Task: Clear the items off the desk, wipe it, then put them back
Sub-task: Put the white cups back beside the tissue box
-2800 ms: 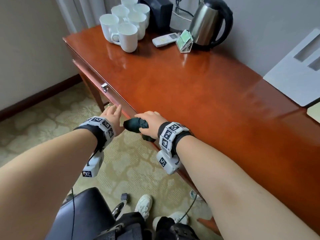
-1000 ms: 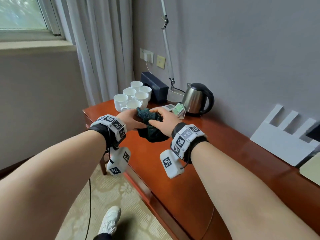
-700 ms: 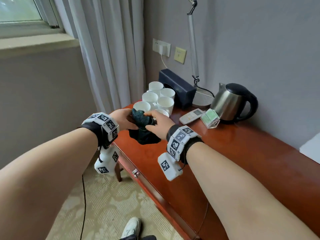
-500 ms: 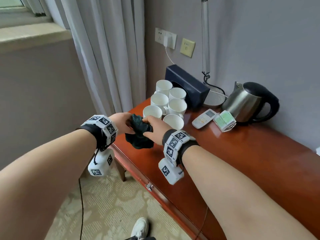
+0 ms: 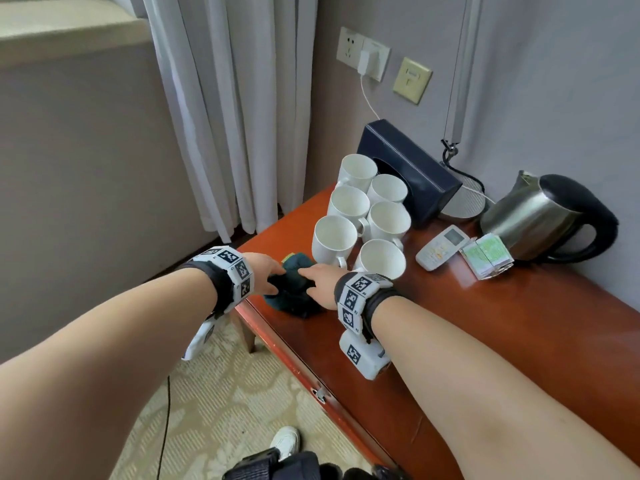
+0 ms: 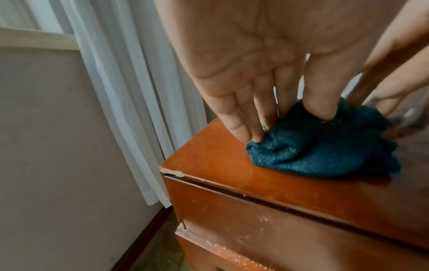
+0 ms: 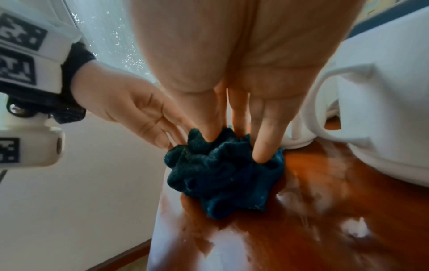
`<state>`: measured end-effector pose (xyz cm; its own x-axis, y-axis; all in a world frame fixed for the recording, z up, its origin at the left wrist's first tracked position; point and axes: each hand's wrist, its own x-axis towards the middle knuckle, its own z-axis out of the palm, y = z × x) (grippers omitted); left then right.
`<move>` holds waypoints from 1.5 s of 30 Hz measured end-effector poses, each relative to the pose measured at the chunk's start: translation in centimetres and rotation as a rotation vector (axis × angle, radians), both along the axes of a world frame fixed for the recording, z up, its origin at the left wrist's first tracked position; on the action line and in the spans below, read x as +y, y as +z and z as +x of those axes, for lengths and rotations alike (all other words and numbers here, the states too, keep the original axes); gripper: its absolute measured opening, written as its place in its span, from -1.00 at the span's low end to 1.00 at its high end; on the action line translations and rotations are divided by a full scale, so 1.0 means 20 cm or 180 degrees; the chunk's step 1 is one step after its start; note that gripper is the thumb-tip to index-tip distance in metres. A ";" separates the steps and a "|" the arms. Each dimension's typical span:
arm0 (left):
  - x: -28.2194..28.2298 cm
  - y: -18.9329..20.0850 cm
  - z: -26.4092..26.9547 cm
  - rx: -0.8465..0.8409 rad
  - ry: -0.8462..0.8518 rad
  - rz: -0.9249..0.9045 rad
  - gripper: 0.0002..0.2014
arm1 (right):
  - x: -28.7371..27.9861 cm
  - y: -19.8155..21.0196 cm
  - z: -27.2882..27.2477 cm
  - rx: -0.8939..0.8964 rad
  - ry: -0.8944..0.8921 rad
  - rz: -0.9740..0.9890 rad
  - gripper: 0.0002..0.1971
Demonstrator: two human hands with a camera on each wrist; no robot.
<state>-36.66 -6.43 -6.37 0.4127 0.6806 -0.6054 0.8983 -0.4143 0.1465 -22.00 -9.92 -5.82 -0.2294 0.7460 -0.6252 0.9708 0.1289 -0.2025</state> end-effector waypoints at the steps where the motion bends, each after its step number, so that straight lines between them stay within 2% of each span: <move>1: 0.00 0.00 0.01 0.0101 -0.0038 -0.0016 -0.56 | 0.00 0.00 -0.01 -0.0032 0.0008 -0.0026 -0.49; 8: 0.08 0.14 0.09 0.0268 -0.0039 0.0150 -0.61 | 0.00 0.11 0.09 0.0123 -0.0020 0.0175 -0.52; 12: 0.14 0.19 0.17 -0.0016 0.0057 0.0433 -0.61 | -0.04 0.24 0.20 0.0175 -0.0162 0.0404 -0.61; 17: 0.16 0.19 0.31 -0.0413 0.0187 0.0808 -0.44 | -0.08 0.32 0.40 0.0354 -0.0796 0.0701 -0.64; 22: 0.18 0.17 0.41 -0.0287 0.0062 0.0715 -0.16 | -0.09 0.27 0.57 -0.0262 -0.0950 0.0934 -0.35; 26: 0.20 0.14 0.48 0.0086 -0.0201 0.0728 -0.04 | -0.08 0.18 0.58 -0.0273 -0.1126 0.0692 -0.10; 38: 0.22 0.08 0.53 0.0378 -0.0297 0.0704 -0.03 | -0.01 0.06 0.49 -0.0305 -0.1120 0.0627 0.00; 45: 0.25 0.07 0.58 0.0716 -0.0693 0.0637 -0.19 | 0.00 0.06 0.48 -0.0308 -0.1101 0.0679 -0.07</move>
